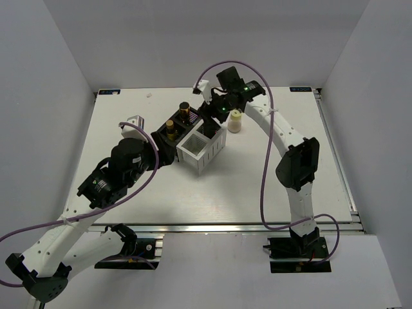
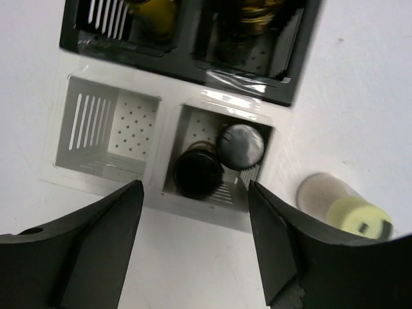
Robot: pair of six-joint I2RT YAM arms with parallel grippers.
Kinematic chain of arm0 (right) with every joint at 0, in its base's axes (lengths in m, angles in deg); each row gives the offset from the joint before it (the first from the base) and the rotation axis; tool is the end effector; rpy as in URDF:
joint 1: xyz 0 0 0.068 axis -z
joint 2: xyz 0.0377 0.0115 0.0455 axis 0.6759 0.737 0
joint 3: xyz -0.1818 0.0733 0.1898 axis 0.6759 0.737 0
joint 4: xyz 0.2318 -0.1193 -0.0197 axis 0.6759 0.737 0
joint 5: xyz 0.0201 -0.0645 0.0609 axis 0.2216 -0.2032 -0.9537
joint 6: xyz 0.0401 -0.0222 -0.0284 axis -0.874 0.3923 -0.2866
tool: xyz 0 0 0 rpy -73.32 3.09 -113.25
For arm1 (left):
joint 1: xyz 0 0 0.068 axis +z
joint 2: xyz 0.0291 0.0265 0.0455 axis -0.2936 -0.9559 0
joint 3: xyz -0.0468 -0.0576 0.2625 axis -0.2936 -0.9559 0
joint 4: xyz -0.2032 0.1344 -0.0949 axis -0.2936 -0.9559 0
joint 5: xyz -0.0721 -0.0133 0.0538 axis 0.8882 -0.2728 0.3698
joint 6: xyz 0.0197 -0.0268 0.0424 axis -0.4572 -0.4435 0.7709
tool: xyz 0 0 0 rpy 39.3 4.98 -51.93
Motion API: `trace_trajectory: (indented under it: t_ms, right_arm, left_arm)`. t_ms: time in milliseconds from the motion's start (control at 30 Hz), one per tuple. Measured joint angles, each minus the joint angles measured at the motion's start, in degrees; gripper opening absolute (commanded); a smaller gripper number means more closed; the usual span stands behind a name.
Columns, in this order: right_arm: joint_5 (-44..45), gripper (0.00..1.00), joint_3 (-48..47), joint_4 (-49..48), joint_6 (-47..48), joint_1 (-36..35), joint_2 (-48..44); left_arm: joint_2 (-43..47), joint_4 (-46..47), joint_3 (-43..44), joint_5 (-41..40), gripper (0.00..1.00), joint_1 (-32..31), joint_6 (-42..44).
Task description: Organize the condiment bottles
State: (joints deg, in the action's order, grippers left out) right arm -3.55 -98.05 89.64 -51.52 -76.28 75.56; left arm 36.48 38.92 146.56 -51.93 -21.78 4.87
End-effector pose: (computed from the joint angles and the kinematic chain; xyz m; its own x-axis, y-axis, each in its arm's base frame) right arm 0.3815 0.2703 0.3348 -0.1955 -0.6888 -0.6981 -0.9330 0.3499 -0.0839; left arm 0.1367 -0.0959 0.3674 -0.5074 -0.3507 -0.7871 0.0834 0.8891 -0.4500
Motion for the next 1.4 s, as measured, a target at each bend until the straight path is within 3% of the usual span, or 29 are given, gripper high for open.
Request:
trace_trajectory:
  t_ms: [67, 100, 133, 200, 233, 267, 300, 367, 400, 433, 533, 867, 1100, 1233, 1333, 1400]
  right_arm:
    - [0.7, 0.58, 0.0, -1.4, -3.3, 1.0, -1.3]
    - [1.5, 0.41, 0.0, -2.4, -4.9, 1.9, -2.1]
    - [2.4, 0.33, 0.1, -3.3, -6.7, 3.0, -3.0]
    - [3.8, 0.24, 0.3, -5.2, -10.7, 6.3, -4.8]
    - [4.2, 0.25, 1.0, -6.4, -12.5, 8.5, -5.8]
    - [4.3, 0.31, 2.0, -7.4, -13.9, 10.8, -6.7]
    - [4.3, 0.53, 3.0, -7.8, -15.3, 13.4, -7.3]
    - [4.2, 0.83, 5.0, -8.3, -17.2, 17.9, -7.5]
    - [4.3, 0.89, 5.9, -8.5, -17.4, 20.2, -7.1]
    - [4.3, 0.89, 6.6, -8.3, -17.4, 21.9, -6.3]
    - [4.1, 0.89, 6.6, -7.9, -16.9, 24.2, -2.5]
    - [-2.3, 0.89, 6.0, -6.6, -10.6, 21.5, 7.0]
    - [-3.4, 0.89, 10.3, -12.7, -7.4, 20.0, 7.3]
    - [-3.5, 0.89, 8.3, -16.0, -7.1, 18.2, 10.1]
    - [-3.5, 0.84, 6.4, -19.1, -7.4, 17.1, 13.0]
    - [-3.2, 0.76, 6.3, -20.7, -7.8, 16.6, 14.0]
  left_arm:
    - [0.0, 0.1, 0.0, 0.2, 0.75, 0.0, -0.1]
    - [0.0, 0.4, -0.2, 0.3, 0.64, 0.0, -0.2]
    - [0.0, 0.7, -0.3, 0.6, 0.55, 0.0, -0.4]
    - [0.0, 1.4, -0.8, 1.0, 0.31, 0.0, -0.6]
    - [0.0, 1.9, -1.1, 1.4, 0.30, 0.0, -0.7]
    - [-0.1, 2.2, -1.3, 1.6, 0.32, 0.0, -0.4]
    - [-0.2, 2.4, -1.4, 1.8, 0.44, 0.0, -0.2]
    - [-0.7, 2.9, -1.4, 2.2, 0.60, 0.0, 0.2]
    - [-0.9, 3.2, -1.4, 2.4, 0.66, 0.0, 0.2]
    - [-1.2, 3.5, -1.4, 2.4, 0.72, 0.0, 0.1]
    - [-2.2, 3.9, -1.4, 2.6, 0.75, 0.0, 0.0]
    - [-3.6, 3.6, -1.4, 2.6, 0.76, 0.0, -0.7]
    - [-4.1, 3.1, -1.4, 2.6, 0.76, 0.0, -1.6]
    - [-5.3, 2.6, -1.4, 2.6, 0.76, 0.0, -1.9]
    - [-6.1, 2.0, -1.4, 2.6, 0.76, 0.0, -2.3]
    - [-6.2, 2.0, -1.4, 2.6, 0.76, 0.0, -2.6]
